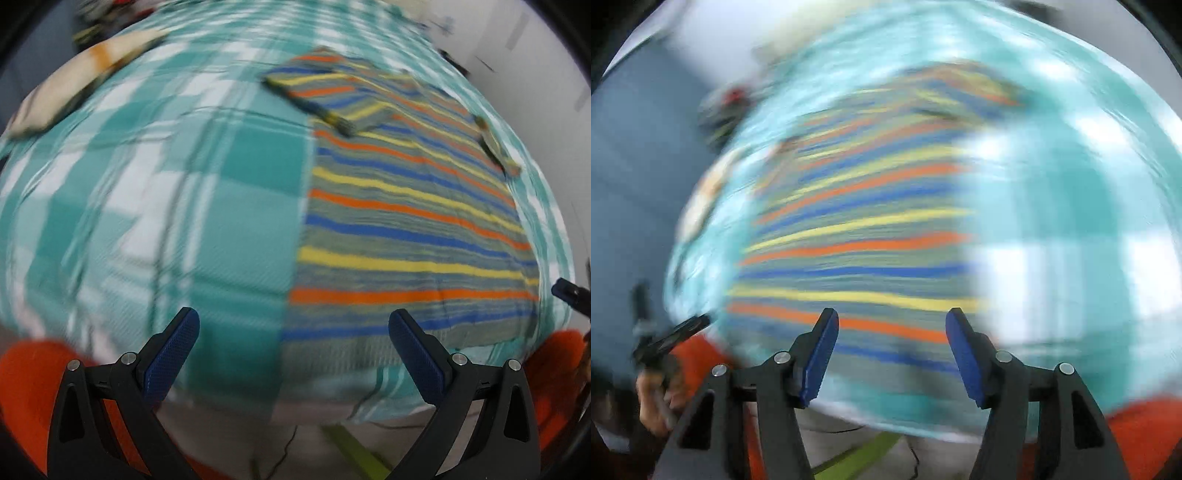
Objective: Fold small clothes
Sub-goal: 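Grasp the sweater's cuff with the right gripper and pull it across the body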
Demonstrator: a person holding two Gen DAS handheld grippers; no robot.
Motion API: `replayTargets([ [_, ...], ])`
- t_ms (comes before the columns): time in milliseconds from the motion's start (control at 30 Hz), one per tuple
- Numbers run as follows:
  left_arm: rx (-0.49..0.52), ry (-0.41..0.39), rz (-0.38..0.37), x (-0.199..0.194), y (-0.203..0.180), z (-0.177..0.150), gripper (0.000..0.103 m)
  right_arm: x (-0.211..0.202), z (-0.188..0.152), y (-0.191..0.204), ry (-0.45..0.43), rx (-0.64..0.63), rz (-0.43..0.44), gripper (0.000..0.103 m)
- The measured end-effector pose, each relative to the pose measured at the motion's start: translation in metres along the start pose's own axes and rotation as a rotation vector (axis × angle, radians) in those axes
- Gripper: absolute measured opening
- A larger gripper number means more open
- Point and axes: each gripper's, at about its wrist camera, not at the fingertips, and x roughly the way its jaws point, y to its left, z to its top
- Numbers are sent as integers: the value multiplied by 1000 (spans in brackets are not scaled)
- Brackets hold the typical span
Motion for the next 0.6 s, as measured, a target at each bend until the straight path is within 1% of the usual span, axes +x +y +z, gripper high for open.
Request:
replayTargets([
  [33, 19, 6, 6, 8, -4, 2, 102, 6, -4, -14, 31, 20, -24, 62],
  [67, 35, 15, 8, 16, -8, 2, 102, 9, -9, -21, 62, 15, -18, 61],
  [133, 50, 38, -1, 30, -11, -1, 102, 28, -27, -21, 133, 3, 23, 61],
  [167, 58, 47, 1, 35, -11, -3, 102, 34, -36, -21, 154, 8, 40, 61],
  [200, 69, 49, 14, 39, -12, -7, 102, 42, -41, -24, 156, 19, 41, 60],
  [233, 85, 49, 29, 40, -13, -9, 102, 43, -46, -25, 139, 35, 31, 54],
  [300, 123, 67, 52, 41, -18, -14, 102, 48, -43, -25, 125, 56, 34, 25],
  [333, 135, 87, 67, 43, -19, -16, 103, 47, -43, -26, 119, 77, 69, 6],
  [367, 140, 111, 86, 45, -21, -19, 103, 46, -42, -29, 117, 88, 84, 6],
  [400, 133, 128, 95, 44, -21, -20, 103, 50, -41, -25, 118, 83, 75, 6],
  [467, 109, 143, 95, 41, -22, -20, 101, 46, -37, -20, 116, 55, 57, 6],
  [533, 94, 133, 86, 35, -22, -19, 79, 35, -36, -14, 112, 25, 37, 6],
  [567, 91, 127, 78, 31, -22, -20, 76, 29, -32, -11, 109, 13, 32, 6],
  [600, 88, 122, 65, 28, -22, -20, 69, 24, -31, -12, 106, 4, 29, 6],
])
